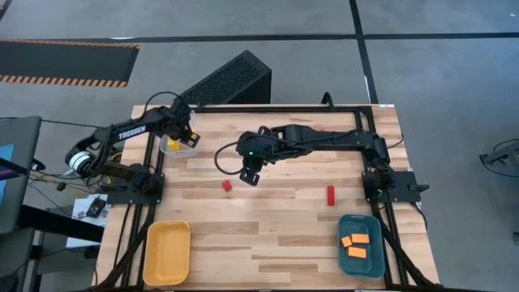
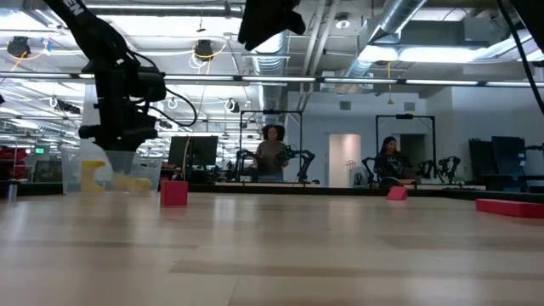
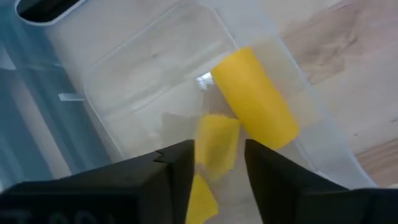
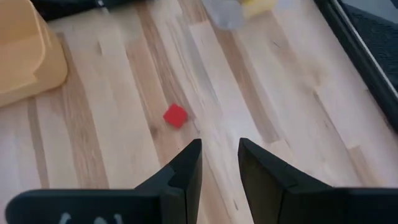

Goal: Sort & place blocks by color
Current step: Put the yellow block into the transparent white bin, then put the top right red block into the yellow bin

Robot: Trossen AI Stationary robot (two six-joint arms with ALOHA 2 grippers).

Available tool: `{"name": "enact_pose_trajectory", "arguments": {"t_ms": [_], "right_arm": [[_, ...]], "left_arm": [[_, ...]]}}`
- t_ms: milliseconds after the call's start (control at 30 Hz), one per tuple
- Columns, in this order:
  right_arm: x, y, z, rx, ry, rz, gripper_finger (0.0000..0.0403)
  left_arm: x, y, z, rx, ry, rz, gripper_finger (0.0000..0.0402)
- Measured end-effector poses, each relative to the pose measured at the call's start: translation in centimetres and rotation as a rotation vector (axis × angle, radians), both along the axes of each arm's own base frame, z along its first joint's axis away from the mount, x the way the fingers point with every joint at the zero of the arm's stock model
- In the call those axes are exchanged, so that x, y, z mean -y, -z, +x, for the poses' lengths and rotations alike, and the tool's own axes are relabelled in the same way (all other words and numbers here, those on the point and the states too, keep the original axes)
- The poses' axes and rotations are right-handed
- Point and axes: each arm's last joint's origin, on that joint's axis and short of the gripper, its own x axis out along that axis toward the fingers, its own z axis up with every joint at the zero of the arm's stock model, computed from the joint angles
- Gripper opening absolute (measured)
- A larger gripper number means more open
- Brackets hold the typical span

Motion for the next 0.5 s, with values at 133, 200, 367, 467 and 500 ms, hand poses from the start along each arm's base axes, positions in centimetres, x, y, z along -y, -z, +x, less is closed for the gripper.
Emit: {"name": "enact_pose_trajectory", "arguments": {"t_ms": [133, 200, 367, 467, 500], "right_arm": [[0.0, 0.1, 0.4, 0.044, 0.02, 0.018, 0.0127], [0.0, 0.2, 0.4, 0.045, 0.027, 0.023, 0.0127], [0.5, 0.4, 0.1, 0.018, 0.074, 0.024, 0.0127], [1.3, 1.4, 0.0, -0.023, 0.117, 0.034, 0.0127], [1.6, 1.8, -0.1, -0.042, 0.13, 0.031, 0.0127]], "left_arm": [[-0.1, -0.7, 0.1, -0.016, 0.024, -0.009, 0.0178], [-0.3, -1.4, 0.2, -0.02, 0.033, -0.01, 0.0199], [-0.6, -4.9, 0.6, 0.073, 0.076, 0.068, 0.023], [0.0, -7.2, 0.7, 0.175, 0.127, 0.172, 0.0235], [0.4, -7.9, 0.6, 0.207, 0.14, 0.205, 0.0235]]}}
